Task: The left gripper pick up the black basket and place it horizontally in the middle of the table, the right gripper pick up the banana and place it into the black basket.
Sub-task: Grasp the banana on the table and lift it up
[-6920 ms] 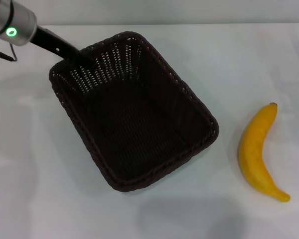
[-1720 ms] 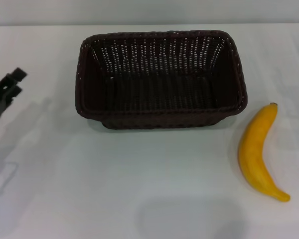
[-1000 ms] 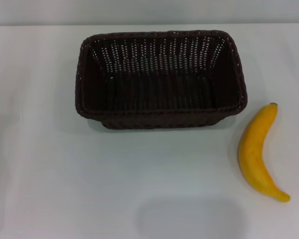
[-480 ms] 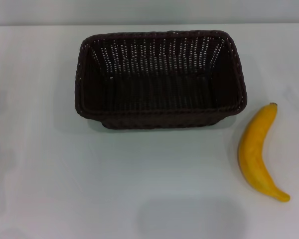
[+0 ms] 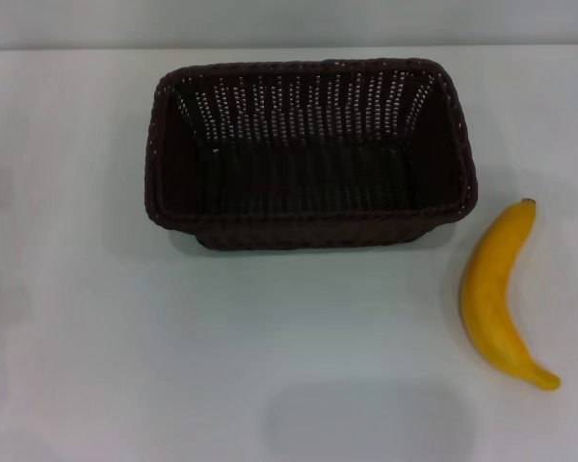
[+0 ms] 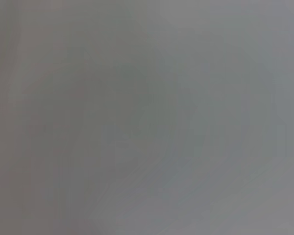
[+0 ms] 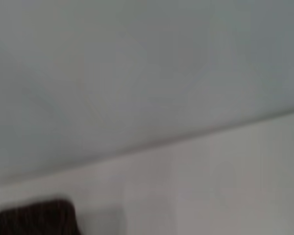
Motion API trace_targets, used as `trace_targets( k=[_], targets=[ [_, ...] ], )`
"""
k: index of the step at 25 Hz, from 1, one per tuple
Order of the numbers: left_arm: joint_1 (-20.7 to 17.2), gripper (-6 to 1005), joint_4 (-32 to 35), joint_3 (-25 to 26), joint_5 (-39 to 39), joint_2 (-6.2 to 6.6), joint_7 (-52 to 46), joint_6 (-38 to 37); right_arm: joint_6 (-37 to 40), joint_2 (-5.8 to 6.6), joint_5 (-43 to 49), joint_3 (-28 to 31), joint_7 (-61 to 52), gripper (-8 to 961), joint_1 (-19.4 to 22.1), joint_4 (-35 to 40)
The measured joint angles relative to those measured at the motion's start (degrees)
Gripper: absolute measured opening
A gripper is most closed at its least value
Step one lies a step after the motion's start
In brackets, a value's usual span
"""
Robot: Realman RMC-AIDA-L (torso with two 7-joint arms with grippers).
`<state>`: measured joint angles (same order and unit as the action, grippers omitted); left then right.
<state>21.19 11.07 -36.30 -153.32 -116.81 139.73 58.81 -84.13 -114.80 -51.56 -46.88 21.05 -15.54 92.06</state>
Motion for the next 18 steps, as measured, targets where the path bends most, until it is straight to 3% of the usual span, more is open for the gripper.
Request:
trace_targets(
  k=[8, 14, 18],
  targets=[
    [0.4, 725, 0.58, -0.04, 0.08, -0.14, 0.09, 0.1, -9.97, -0.06, 10.76, -19.27, -19.95, 827, -1.15, 22.16],
    [2.29, 726, -0.52, 0.03, -0.83, 0.0, 0.09, -0.11, -13.14, -0.28, 18.04, -35.89, -31.75, 827, -5.57, 23.33],
    [3.43, 726, -1.02, 0.02, -1.09, 0.04, 0.1, -0.16, -17.14, -0.51, 23.93, -42.89, -38.85, 827, -10.87, 22.71]
  ],
)
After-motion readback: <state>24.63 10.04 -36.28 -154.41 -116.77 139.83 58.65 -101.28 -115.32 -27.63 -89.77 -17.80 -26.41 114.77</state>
